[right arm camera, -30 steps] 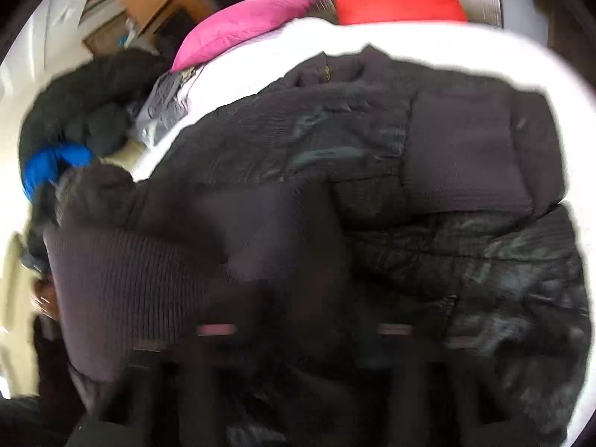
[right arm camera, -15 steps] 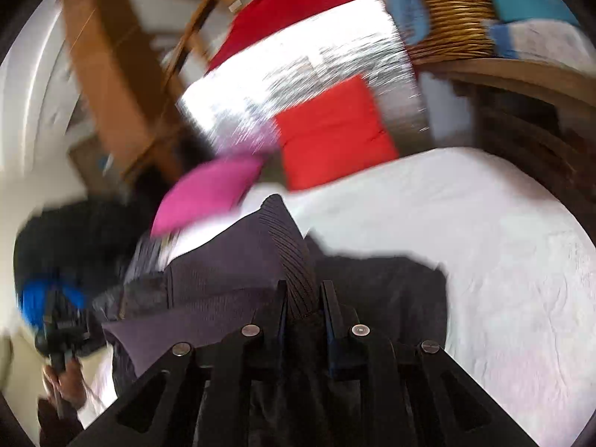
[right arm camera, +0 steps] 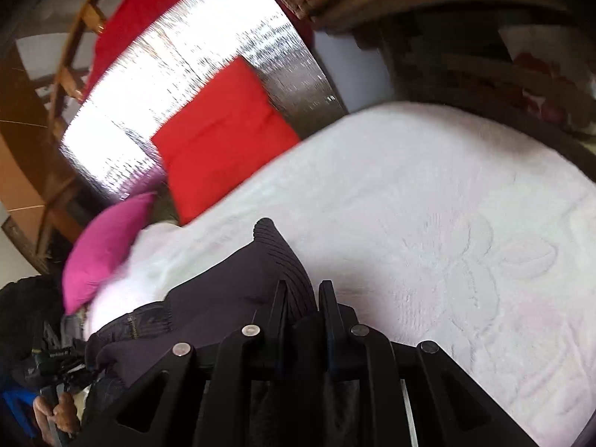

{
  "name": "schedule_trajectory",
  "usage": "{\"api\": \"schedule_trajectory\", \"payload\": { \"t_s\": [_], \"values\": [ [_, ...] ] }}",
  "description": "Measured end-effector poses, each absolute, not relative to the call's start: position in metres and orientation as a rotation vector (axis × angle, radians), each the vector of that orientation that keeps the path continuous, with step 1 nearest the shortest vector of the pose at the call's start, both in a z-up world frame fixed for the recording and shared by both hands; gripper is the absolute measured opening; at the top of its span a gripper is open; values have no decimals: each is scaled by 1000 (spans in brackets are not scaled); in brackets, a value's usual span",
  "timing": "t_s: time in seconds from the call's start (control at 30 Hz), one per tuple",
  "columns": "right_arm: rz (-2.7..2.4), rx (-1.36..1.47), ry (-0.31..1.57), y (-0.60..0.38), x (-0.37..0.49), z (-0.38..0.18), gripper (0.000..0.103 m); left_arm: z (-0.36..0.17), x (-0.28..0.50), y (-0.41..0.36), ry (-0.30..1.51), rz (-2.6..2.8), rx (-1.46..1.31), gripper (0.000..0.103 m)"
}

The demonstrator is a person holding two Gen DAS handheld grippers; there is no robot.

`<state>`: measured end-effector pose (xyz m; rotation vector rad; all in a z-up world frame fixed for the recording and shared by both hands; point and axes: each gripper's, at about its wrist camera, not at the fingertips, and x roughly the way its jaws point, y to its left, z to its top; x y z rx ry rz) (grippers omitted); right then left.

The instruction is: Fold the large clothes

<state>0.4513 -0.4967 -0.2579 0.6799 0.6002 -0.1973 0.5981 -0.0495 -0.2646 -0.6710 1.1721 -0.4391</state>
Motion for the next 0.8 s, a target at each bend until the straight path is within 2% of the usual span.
{"api": "schedule_trajectory", "payload": {
  "t_s": [0.07, 0.13, 0.17, 0.2, 0.23, 0.27, 0.33, 0.4, 0.53, 0.63, 0.8],
  "values": [
    [-201, 699, 623, -501, 463, -271, 17, -269, 596, -46, 1161, -445, -709, 17],
    [-185, 752, 634, -506, 468, -280, 22, -267, 591, -46, 1149, -456, -719, 27],
    [-170, 794, 627, -513, 461, -285, 27, -263, 584, -43, 1128, -455, -730, 44],
    [-156, 837, 615, -518, 458, -286, 44, -256, 572, -35, 1088, -451, -742, 56],
    [-150, 867, 607, -521, 455, -287, 59, -245, 556, -27, 1023, -434, -754, 81],
    [-145, 914, 579, -526, 448, -285, 85, -235, 541, -18, 971, -412, -754, 93],
    [-151, 967, 486, -532, 427, -278, 88, -217, 508, -2, 884, -391, -740, 93],
    [-135, 964, 461, -537, 409, -265, 88, -208, 478, 10, 873, -374, -703, 93],
    [-114, 902, 529, -531, 381, -246, 88, -214, 411, 44, 854, -215, -681, 93],
    [-104, 852, 581, -518, 364, -240, 87, -228, 393, 61, 927, -38, -636, 93],
    [-118, 597, 718, -473, 370, -223, 85, -248, 381, 76, 953, 35, -580, 91]
  ]
}}
